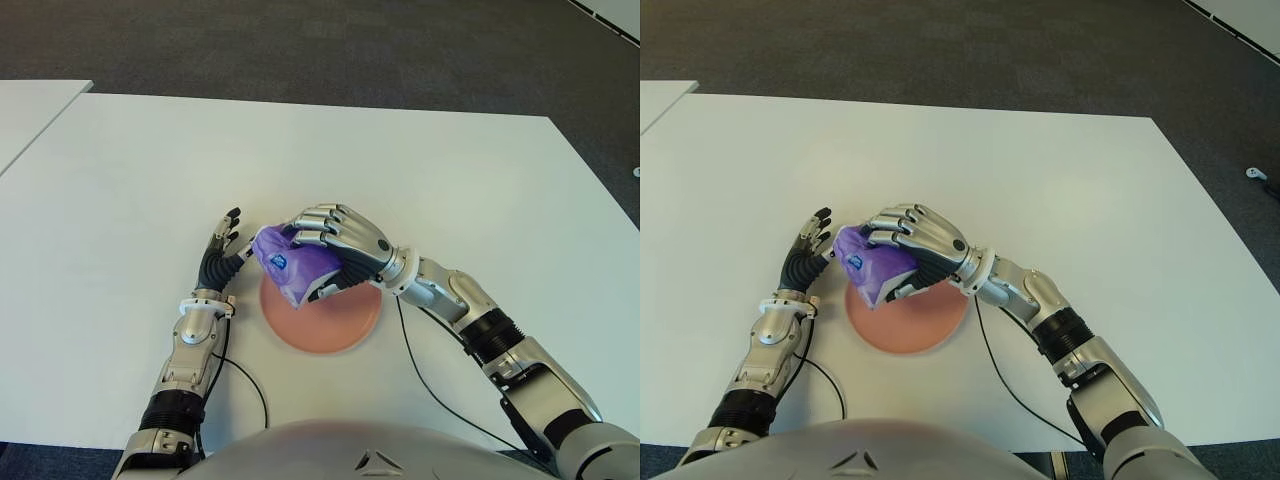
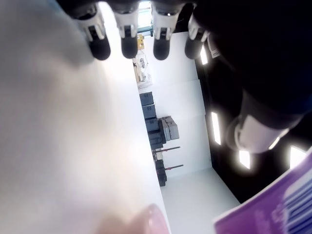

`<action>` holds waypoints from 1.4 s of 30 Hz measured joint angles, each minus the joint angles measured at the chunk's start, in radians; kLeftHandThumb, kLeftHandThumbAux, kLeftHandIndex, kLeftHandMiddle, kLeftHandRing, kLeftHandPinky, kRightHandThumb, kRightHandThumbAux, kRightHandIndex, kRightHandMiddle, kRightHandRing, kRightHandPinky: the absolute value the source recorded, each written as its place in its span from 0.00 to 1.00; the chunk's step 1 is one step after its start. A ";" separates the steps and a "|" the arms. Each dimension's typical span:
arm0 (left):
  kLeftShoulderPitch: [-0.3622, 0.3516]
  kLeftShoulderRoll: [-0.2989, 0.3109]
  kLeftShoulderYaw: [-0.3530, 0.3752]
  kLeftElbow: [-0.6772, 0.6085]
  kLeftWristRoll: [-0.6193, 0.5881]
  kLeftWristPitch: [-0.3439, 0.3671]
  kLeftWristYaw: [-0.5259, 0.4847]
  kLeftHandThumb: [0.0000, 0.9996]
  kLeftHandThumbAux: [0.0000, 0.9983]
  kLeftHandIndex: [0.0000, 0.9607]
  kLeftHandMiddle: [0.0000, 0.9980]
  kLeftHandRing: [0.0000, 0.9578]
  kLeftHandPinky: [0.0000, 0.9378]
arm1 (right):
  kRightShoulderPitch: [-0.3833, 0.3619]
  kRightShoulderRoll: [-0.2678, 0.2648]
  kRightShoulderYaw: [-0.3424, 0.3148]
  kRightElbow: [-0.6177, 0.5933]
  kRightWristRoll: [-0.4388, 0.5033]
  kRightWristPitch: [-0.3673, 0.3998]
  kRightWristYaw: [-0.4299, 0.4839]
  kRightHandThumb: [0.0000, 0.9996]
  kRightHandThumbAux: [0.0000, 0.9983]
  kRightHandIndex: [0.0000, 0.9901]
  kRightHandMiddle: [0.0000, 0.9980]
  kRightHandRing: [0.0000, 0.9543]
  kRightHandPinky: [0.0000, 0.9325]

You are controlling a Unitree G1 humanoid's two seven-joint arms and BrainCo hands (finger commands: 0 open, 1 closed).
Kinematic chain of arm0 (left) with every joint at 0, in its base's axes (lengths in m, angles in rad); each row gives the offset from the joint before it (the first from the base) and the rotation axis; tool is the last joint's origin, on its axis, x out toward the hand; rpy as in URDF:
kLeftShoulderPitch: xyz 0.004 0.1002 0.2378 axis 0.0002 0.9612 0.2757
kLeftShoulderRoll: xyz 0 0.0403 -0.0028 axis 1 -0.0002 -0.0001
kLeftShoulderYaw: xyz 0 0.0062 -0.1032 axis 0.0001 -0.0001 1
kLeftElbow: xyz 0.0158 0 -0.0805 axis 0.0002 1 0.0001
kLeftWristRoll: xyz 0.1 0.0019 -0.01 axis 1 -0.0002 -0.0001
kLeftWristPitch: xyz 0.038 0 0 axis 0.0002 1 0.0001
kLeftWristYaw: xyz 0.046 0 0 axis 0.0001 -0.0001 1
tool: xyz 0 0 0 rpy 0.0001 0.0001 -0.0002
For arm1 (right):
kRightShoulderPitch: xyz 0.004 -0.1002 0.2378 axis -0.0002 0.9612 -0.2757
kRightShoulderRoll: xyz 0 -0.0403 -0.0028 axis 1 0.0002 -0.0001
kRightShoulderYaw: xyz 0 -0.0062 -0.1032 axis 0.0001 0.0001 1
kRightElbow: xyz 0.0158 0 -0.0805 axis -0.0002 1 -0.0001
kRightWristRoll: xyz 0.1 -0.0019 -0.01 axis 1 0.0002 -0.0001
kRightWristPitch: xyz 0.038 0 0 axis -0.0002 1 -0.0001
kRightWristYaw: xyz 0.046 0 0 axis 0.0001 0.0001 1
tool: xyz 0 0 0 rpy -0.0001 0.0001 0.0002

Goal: Put the tissue paper into the plate.

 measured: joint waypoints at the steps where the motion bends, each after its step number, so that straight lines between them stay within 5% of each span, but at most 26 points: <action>1: 0.000 0.002 -0.001 0.003 0.000 -0.004 0.000 0.05 0.56 0.00 0.00 0.00 0.00 | 0.001 0.000 0.000 0.003 -0.005 0.000 0.006 0.72 0.71 0.44 0.84 0.87 0.90; 17: -0.021 -0.005 0.022 0.046 -0.079 -0.036 -0.035 0.09 0.60 0.00 0.00 0.00 0.00 | 0.036 0.009 0.036 0.083 -0.113 -0.012 -0.007 0.72 0.71 0.44 0.83 0.87 0.89; 35: -0.019 -0.009 0.023 0.044 -0.083 -0.040 -0.039 0.09 0.59 0.00 0.00 0.00 0.00 | 0.029 0.043 0.036 0.165 -0.093 -0.026 -0.025 0.72 0.71 0.45 0.81 0.84 0.86; 42: -0.017 -0.008 0.028 0.040 -0.093 -0.032 -0.051 0.10 0.57 0.00 0.00 0.00 0.00 | 0.021 0.042 0.035 0.182 -0.039 -0.070 0.025 0.71 0.72 0.44 0.73 0.76 0.74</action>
